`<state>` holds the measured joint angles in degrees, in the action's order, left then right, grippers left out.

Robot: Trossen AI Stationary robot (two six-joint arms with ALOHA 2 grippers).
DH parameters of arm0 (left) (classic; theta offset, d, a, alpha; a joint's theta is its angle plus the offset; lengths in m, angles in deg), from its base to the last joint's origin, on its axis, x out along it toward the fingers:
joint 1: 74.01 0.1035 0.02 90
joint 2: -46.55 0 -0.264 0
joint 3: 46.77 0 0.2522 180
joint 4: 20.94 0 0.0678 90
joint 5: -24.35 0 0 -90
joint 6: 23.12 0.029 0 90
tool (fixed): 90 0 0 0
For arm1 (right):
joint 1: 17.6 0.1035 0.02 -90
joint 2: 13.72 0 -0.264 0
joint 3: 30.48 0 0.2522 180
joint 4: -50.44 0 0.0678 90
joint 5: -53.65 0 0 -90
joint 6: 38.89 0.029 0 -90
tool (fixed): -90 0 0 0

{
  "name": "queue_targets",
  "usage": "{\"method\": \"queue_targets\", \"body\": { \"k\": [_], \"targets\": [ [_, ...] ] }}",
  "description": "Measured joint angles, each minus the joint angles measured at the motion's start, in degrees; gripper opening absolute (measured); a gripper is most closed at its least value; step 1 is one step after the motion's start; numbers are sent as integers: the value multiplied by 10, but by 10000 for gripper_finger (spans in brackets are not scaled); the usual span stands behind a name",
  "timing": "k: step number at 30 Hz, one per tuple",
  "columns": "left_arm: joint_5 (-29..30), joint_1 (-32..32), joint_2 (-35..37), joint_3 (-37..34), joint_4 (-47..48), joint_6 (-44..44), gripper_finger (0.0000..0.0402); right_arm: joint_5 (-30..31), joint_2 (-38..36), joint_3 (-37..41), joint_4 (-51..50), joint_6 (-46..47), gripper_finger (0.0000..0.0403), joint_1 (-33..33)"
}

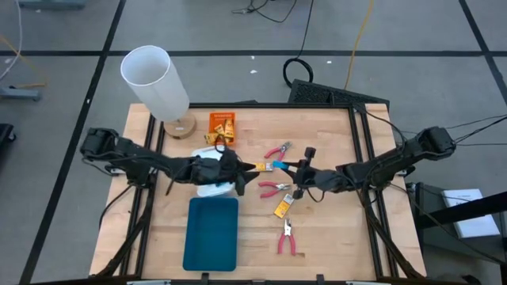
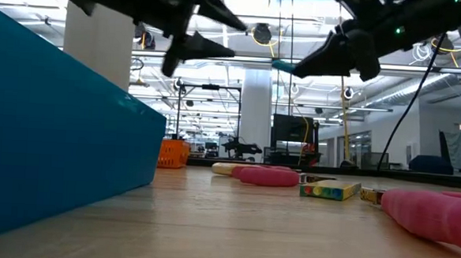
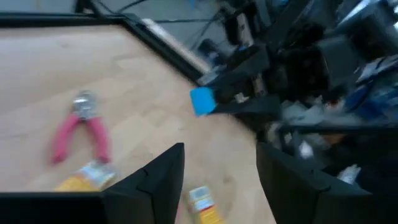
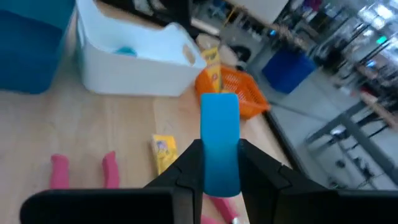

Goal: Pick & Place School Supplies
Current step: Put the blue eraser into the white bin

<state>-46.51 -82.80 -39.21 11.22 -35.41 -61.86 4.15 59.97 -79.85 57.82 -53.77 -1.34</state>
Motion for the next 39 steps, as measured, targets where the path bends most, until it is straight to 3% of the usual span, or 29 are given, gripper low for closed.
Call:
{"method": "queue_targets", "body": {
  "k": [6,13,22,28,39],
  "targets": [
    [-72,30,-50,0,-89,-38,261,2,0,0,37,-30,67,19],
    [-76,42,-100,25,-96,-50,308,0,0,0,42,-29,64,20],
    [-87,45,-126,94,-82,-3,294,0,7,0,39,-24,67,20],
    [-124,51,-127,112,-58,-19,280,0,10,0,45,-25,68,18],
    [-127,51,-126,115,-33,-25,258,0,10,0,57,-27,67,17]
  ]
}}
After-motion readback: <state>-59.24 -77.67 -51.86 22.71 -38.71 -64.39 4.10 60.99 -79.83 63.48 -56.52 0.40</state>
